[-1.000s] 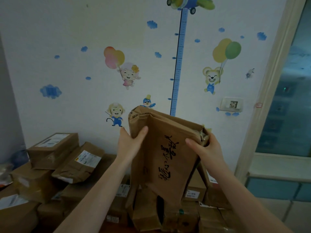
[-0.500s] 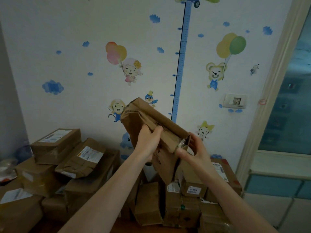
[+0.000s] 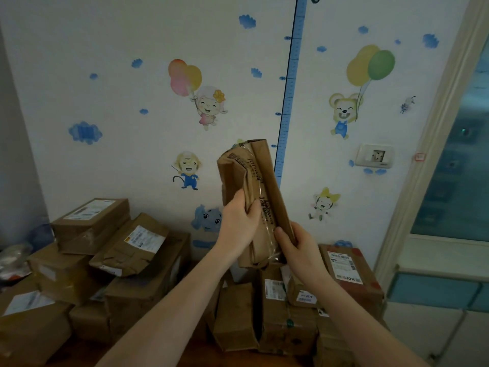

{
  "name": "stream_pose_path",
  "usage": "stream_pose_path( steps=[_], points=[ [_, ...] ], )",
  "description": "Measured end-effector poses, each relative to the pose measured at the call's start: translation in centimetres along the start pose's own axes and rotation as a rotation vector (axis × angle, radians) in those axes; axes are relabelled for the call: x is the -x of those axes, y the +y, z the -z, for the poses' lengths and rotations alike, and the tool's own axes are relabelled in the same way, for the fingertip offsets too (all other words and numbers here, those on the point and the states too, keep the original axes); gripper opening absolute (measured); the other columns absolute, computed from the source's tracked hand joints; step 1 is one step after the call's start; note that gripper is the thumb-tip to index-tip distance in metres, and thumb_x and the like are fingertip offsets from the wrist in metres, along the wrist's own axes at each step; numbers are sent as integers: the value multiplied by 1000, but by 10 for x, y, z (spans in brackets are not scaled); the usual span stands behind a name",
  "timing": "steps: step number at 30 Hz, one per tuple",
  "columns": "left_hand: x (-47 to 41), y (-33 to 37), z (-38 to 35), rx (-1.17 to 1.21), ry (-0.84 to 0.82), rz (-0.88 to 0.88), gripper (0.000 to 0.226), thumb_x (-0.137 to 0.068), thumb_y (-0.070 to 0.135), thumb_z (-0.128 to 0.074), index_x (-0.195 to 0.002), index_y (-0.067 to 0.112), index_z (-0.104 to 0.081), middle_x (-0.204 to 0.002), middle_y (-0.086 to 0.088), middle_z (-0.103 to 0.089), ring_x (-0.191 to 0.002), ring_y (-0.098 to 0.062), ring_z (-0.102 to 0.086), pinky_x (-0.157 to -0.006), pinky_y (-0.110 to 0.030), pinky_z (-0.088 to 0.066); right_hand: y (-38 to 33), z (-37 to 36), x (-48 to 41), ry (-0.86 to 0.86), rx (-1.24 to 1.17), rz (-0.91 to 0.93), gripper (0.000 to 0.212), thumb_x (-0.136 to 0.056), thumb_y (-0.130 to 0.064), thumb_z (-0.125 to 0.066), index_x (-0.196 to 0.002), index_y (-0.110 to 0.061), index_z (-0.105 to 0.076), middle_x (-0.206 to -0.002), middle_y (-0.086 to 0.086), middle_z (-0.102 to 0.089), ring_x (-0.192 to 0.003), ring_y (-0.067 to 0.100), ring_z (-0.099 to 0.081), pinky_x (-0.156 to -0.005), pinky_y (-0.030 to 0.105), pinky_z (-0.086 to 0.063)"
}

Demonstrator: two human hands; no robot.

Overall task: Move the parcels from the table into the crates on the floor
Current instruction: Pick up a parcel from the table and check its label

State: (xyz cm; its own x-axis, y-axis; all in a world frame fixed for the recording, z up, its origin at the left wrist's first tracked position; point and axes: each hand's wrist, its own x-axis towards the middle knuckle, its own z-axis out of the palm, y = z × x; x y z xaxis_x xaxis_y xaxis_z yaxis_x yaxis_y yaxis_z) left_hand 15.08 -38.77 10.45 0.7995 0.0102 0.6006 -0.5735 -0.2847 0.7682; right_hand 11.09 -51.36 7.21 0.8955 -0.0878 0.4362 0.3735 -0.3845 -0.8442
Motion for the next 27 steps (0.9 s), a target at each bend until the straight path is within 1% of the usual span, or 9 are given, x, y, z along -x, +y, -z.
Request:
stream_pose_path(
  steps=[4,6,10,15,18,21,23,24,27],
  points=[
    [7,-8,-1,-41,-31,-62,10,-95,10,-53,-102,7,-59,-83,1,-59,-72,-2,-54,-64,-7,-43,-5,-1,-10,-72,40,-139,4,-97,-25,-49,-100,-23,-51,-90,-1,-64,-78,7,-63,-63,19,-52],
    [6,-8,-4,-54,-20,-64,13,-93,13,-57,-100,4,-62,-80,2,-60,-71,-4,-55,-63,-9,-43,-3,-4,-11,-35,78,-126,8,-99,-23,-46,-100,-19,-53,-86,6,-64,-74,16,-62,-64,26,-53],
    [-7,-2,-3,-81,-8,-5,16,-94,24,-55,-89,9,-59,-74,5,-58,-68,-3,-54,-58,-9,-41,8,-13,2,2,97,-53,14,-99,-20,-45,-110,-19,-54,-75,-1,-60,-60,4,-56,-52,15,-47],
    [-3,-7,-1,-151,5,-100,16,-97,13,-49,-83,6,-55,-66,6,-52,-60,-4,-50,-57,-11,-40,3,-15,-2,-53,87,-8,20,-99,-31,-44,-118,-28,-49,-91,-12,-62,-80,0,-61,-65,14,-52],
    [1,-7,-4,-131,-25,-136,19,-95,13,-53,-76,11,-58,-65,1,-56,-60,-4,-53,-57,-16,-42,0,-14,-13,1,154,-22,30,-101,-32,-37,-125,-18,-49,-91,-10,-60,-79,1,-58,-62,12,-47],
    [-2,5,-2,6,-36,57,19,-93,28,-58,-76,20,-56,-71,4,-60,-67,1,-56,-63,-10,-42,3,-15,-8,56,239,13,24,-102,-28,-34,-115,-17,-52,-85,-9,-59,-75,6,-58,-62,19,-48],
    [-11,7,1,144,-55,269,24,-91,35,-58,-88,12,-64,-87,-10,-69,-83,-17,-64,-79,-31,-52,7,-18,-1,63,289,63,23,-102,-27,-35,-114,-19,-52,-88,-9,-60,-77,7,-59,-66,22,-50],
    [-12,7,2,182,-59,319,28,-92,33,-57,-90,6,-65,-89,-15,-69,-85,-25,-65,-80,-38,-52,10,-19,2,64,304,80,25,-102,-28,-35,-118,-20,-52,-91,-8,-62,-80,7,-61,-68,23,-52],
    [-8,5,3,196,-29,326,24,-95,25,-52,-78,7,-56,-69,-9,-57,-67,-22,-56,-63,-30,-46,10,-19,-1,51,314,111,35,-100,-29,-40,-134,-21,-44,-106,-5,-63,-94,13,-63,-77,32,-55]
  ],
)
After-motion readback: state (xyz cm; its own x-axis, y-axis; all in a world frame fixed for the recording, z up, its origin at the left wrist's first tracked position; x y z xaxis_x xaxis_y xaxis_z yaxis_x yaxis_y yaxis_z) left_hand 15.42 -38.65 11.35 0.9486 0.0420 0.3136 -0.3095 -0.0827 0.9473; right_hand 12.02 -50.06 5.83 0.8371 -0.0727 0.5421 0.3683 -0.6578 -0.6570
